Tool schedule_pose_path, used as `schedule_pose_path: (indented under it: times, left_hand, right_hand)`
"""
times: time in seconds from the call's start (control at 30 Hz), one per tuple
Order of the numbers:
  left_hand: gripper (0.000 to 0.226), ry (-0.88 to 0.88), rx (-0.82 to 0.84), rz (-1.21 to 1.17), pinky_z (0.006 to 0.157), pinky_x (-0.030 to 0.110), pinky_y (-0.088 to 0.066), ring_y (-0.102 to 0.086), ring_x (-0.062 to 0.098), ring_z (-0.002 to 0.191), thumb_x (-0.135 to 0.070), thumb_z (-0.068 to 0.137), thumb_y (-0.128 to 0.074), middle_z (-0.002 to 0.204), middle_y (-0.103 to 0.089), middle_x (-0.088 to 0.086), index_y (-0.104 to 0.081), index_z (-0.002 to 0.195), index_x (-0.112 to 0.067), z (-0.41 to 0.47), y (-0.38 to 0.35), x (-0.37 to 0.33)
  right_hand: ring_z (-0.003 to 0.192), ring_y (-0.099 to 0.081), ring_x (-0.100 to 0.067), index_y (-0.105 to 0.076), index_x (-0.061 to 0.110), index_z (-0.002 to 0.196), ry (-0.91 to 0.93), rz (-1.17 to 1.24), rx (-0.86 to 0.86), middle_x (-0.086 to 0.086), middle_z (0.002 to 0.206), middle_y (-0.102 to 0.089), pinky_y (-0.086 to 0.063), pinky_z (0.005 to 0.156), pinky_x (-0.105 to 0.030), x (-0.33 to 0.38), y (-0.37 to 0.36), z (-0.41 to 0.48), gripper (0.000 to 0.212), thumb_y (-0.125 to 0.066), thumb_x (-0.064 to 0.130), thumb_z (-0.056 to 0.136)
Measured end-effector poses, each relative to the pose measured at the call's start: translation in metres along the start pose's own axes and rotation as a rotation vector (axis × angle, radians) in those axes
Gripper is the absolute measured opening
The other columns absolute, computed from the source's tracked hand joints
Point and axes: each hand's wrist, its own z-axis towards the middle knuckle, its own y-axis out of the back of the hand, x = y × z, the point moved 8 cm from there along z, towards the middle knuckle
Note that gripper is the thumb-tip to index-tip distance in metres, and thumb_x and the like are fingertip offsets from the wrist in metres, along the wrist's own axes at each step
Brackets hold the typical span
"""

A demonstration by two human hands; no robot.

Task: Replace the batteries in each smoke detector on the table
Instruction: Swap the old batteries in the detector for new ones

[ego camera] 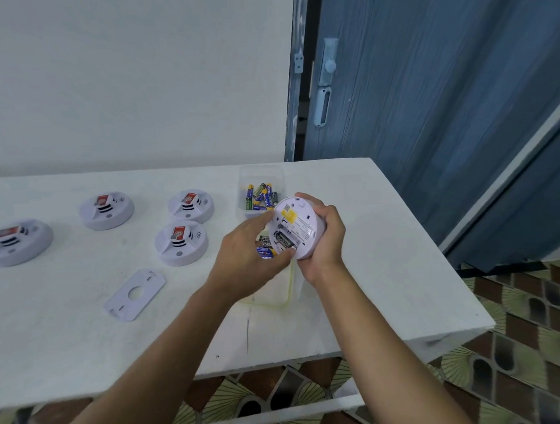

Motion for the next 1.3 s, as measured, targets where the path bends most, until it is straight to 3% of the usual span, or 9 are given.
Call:
schedule_pose_path:
  times: [0.13, 0.23, 0.33, 0.43, 0.67, 0.9, 1.1, 1.2, 1.3]
  left_hand:
    - [0.071, 0.062, 0.000, 0.017, 0.077, 0.007, -0.044, -0.063, 0.002, 0.092, -0.039, 0.075, -0.078, 0.117, -0.068, -0.007, -0.052, 0.139, -0.022, 0.000, 0.004, -0.004]
    - [0.072, 0.004, -0.008, 0.166, 0.083, 0.017, -0.050, -0.069, 0.009, 0.092, -0.057, 0.070, -0.064, 0.104, -0.074, -0.001, -0.061, 0.130, -0.017, 0.000, 0.007, -0.013]
    - [0.086, -0.117, -0.019, 0.267, 0.078, 0.031, -0.054, -0.070, 0.021, 0.083, -0.069, 0.059, -0.037, 0.091, -0.076, 0.004, -0.069, 0.113, -0.010, -0.001, 0.010, -0.029]
    - [0.085, -0.125, 0.003, 0.292, 0.077, 0.032, -0.052, -0.069, 0.021, 0.081, -0.070, 0.057, -0.035, 0.088, -0.075, 0.004, -0.071, 0.106, -0.011, 0.003, 0.010, -0.027]
    - [0.064, -0.084, 0.049, 0.340, 0.066, 0.024, -0.045, -0.061, 0.021, 0.069, -0.064, 0.059, -0.036, 0.075, -0.069, 0.001, -0.068, 0.087, -0.016, 0.007, 0.000, -0.018]
    - [0.048, -0.071, 0.043, 0.245, 0.065, 0.035, -0.049, -0.049, 0.024, 0.058, -0.051, 0.069, -0.042, 0.064, -0.061, 0.007, -0.070, 0.079, -0.014, 0.003, 0.001, -0.014]
    - [0.050, 0.019, 0.074, 0.110, 0.074, 0.037, -0.051, -0.033, 0.012, 0.066, -0.047, 0.070, -0.037, 0.086, -0.065, 0.014, -0.070, 0.085, -0.014, -0.001, -0.007, -0.002]
    - [0.036, 0.081, 0.108, 0.021, 0.079, 0.039, -0.053, -0.043, 0.012, 0.068, -0.038, 0.077, -0.047, 0.086, -0.069, 0.009, -0.072, 0.088, -0.015, -0.007, -0.013, -0.001]
    - [0.010, 0.270, 0.137, -0.288, 0.082, 0.036, -0.057, -0.067, 0.019, 0.077, -0.026, 0.080, -0.070, 0.079, -0.075, -0.003, -0.079, 0.085, -0.025, -0.009, -0.015, 0.013]
  right_hand:
    - [0.078, -0.067, -0.026, -0.067, 0.015, 0.099, 0.002, -0.024, 0.005, -0.011, 0.088, -0.069, -0.055, 0.066, -0.032, -0.001, -0.004, 0.000, 0.037, -0.051, 0.031, 0.069]
    - [0.080, -0.065, -0.029, -0.067, 0.016, 0.098, -0.019, -0.053, -0.014, -0.013, 0.093, -0.067, -0.054, 0.067, -0.033, -0.003, -0.005, 0.000, 0.036, -0.052, 0.030, 0.069]
    - [0.078, -0.065, -0.030, -0.068, 0.016, 0.093, -0.038, -0.060, -0.036, -0.013, 0.089, -0.067, -0.054, 0.067, -0.033, -0.004, -0.006, 0.000, 0.025, -0.053, 0.028, 0.078]
    - [0.070, -0.065, -0.029, -0.066, 0.015, 0.092, -0.058, -0.035, -0.038, -0.011, 0.081, -0.067, -0.053, 0.066, -0.033, -0.004, -0.005, -0.001, 0.021, -0.046, 0.020, 0.091]
    - [0.068, -0.065, -0.024, -0.068, 0.016, 0.091, -0.054, -0.056, -0.066, -0.008, 0.082, -0.067, -0.054, 0.059, -0.028, -0.008, -0.002, -0.002, 0.018, -0.052, 0.023, 0.087]
    - [0.065, -0.065, -0.024, -0.067, 0.014, 0.091, -0.067, -0.025, -0.096, -0.008, 0.080, -0.066, -0.050, 0.057, -0.025, -0.012, 0.001, -0.001, 0.023, -0.058, 0.028, 0.075]
    - [0.095, -0.062, -0.030, -0.074, 0.021, 0.086, 0.046, -0.095, -0.291, -0.006, 0.100, -0.067, -0.048, 0.072, -0.036, -0.014, 0.013, 0.001, 0.036, -0.065, 0.037, 0.056]
    - [0.100, -0.064, -0.025, -0.074, 0.021, 0.087, 0.124, -0.148, -0.308, 0.000, 0.101, -0.070, -0.050, 0.079, -0.039, -0.010, 0.017, 0.002, 0.030, -0.059, 0.032, 0.064]
    - [0.100, -0.064, -0.022, -0.073, 0.019, 0.091, 0.158, -0.169, -0.291, 0.002, 0.101, -0.069, -0.050, 0.081, -0.038, -0.009, 0.017, 0.000, 0.030, -0.056, 0.029, 0.069]
